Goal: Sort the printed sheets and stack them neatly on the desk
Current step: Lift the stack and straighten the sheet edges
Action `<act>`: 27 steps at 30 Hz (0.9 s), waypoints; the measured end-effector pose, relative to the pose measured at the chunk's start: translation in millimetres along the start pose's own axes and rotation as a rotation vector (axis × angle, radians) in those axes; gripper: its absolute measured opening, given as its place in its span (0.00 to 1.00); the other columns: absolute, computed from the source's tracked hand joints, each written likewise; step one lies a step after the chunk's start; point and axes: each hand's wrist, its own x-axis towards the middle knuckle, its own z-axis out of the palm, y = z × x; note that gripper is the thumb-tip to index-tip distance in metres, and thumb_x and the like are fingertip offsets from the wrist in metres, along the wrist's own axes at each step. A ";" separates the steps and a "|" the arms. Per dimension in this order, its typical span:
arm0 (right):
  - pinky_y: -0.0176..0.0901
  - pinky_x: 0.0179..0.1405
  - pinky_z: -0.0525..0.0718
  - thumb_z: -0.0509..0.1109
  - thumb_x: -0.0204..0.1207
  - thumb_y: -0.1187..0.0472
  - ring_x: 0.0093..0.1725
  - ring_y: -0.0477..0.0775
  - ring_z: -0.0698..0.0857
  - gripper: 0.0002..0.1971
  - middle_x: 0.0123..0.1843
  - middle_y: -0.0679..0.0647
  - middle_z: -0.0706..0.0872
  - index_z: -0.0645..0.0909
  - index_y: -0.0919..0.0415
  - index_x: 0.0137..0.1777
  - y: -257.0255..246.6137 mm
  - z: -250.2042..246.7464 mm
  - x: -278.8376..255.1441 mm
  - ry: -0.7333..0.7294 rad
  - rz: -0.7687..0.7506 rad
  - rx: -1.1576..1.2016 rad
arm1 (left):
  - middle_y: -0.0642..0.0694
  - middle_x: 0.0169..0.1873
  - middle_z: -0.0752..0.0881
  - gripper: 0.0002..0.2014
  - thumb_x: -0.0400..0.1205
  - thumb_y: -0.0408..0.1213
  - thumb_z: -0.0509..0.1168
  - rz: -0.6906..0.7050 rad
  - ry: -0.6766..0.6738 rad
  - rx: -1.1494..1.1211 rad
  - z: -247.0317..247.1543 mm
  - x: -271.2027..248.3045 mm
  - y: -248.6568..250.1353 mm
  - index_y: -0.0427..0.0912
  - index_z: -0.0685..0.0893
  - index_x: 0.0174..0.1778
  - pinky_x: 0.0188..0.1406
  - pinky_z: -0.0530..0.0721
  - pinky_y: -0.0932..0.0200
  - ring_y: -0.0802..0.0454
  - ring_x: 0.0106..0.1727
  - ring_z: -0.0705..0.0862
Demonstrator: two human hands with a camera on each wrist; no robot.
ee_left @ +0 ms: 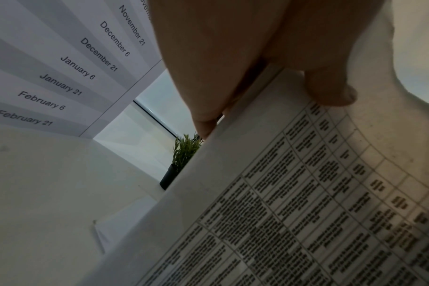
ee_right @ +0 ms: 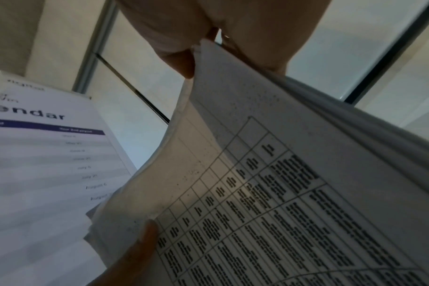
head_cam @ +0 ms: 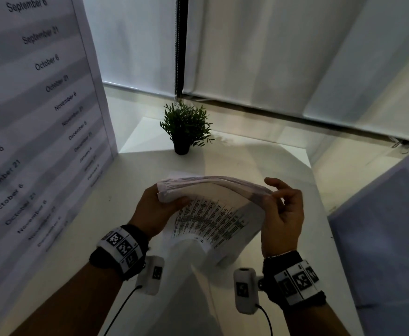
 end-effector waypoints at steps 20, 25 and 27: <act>0.24 0.46 0.80 0.70 0.80 0.61 0.46 0.32 0.84 0.07 0.47 0.41 0.86 0.81 0.51 0.57 2.2 3.6 5.9 0.039 0.026 -0.134 | 0.54 0.51 0.92 0.18 0.68 0.37 0.79 0.025 -0.039 0.026 3.1 3.4 8.4 0.49 0.90 0.54 0.55 0.87 0.61 0.56 0.55 0.90; 0.29 0.48 0.82 0.71 0.80 0.62 0.46 0.36 0.86 0.11 0.47 0.46 0.89 0.79 0.52 0.59 0.0 2.4 3.9 0.014 0.057 -0.077 | 0.52 0.51 0.92 0.19 0.70 0.37 0.78 0.004 0.006 0.037 4.2 5.6 6.4 0.42 0.89 0.57 0.54 0.88 0.59 0.55 0.54 0.91; 0.38 0.53 0.84 0.72 0.78 0.64 0.50 0.44 0.89 0.16 0.48 0.52 0.91 0.77 0.53 0.63 1.3 -1.0 2.1 -0.010 0.085 -0.013 | 0.55 0.48 0.92 0.15 0.71 0.36 0.78 -0.006 0.040 0.030 4.8 5.7 8.0 0.46 0.90 0.54 0.51 0.88 0.61 0.57 0.51 0.91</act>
